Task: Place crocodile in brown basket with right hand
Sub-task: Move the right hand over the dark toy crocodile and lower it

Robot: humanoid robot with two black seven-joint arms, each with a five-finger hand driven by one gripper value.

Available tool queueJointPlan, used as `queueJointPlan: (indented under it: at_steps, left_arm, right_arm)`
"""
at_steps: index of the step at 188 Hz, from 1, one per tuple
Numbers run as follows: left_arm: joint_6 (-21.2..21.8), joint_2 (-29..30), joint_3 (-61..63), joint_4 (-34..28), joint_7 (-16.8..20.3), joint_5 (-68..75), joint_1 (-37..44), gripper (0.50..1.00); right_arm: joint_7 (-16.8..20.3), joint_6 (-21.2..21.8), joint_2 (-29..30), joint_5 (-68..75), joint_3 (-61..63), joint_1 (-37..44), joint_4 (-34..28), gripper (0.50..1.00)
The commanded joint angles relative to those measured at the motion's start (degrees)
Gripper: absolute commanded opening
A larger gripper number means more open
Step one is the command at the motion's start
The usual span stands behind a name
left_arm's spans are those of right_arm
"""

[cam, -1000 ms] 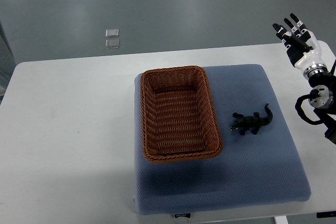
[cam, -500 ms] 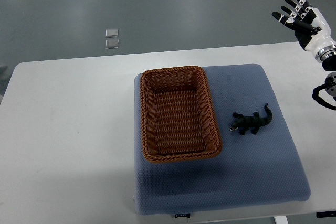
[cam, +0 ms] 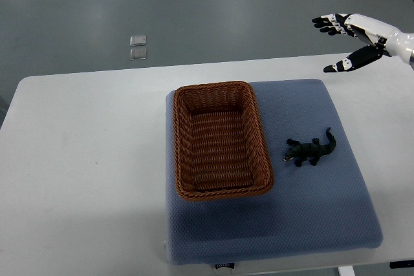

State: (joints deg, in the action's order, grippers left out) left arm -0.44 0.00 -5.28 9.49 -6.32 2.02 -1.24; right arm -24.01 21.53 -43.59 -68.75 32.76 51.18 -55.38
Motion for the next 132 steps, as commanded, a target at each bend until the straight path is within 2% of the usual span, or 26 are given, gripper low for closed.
queueJointPlan:
  at_steps: [1,23,48,82,99,132]
  left_arm:
    - [0.0,0.0,0.0,0.0,-0.01,0.0,0.01,1.0]
    - [0.0,0.0,0.0,0.0,-0.01,0.0,0.01,1.0]
    - [0.0,0.0,0.09,0.0,-0.01,0.0,0.01,1.0]
    - [0.0,0.0,0.18,0.0,-0.01,0.0,0.01,1.0]
    - [0.0,0.0,0.09,0.0,-0.01,0.0,0.01,1.0]
    - [0.0,0.0,0.09,0.0,-0.01,0.0,0.01,1.0]
  right_arm:
    - [-0.07,5.37,-3.43,-7.54,-1.56,3.14,-5.62,0.928]
    - [-0.07,9.85,-5.27,-15.53,-5.25,5.33,-11.24,0.928]
    - [0.11,10.55,-4.83,-23.36,-9.21,5.86,-13.88,0.928]
    - [1.42,7.56,-2.64,-28.02,-13.78,5.25,-13.79,0.926]
    - [3.09,6.07,-2.64,-29.34,-15.36,4.98,-13.79,0.926]
    - [4.06,3.34,-2.64,-29.51,-17.03,3.23,-13.7,0.924]
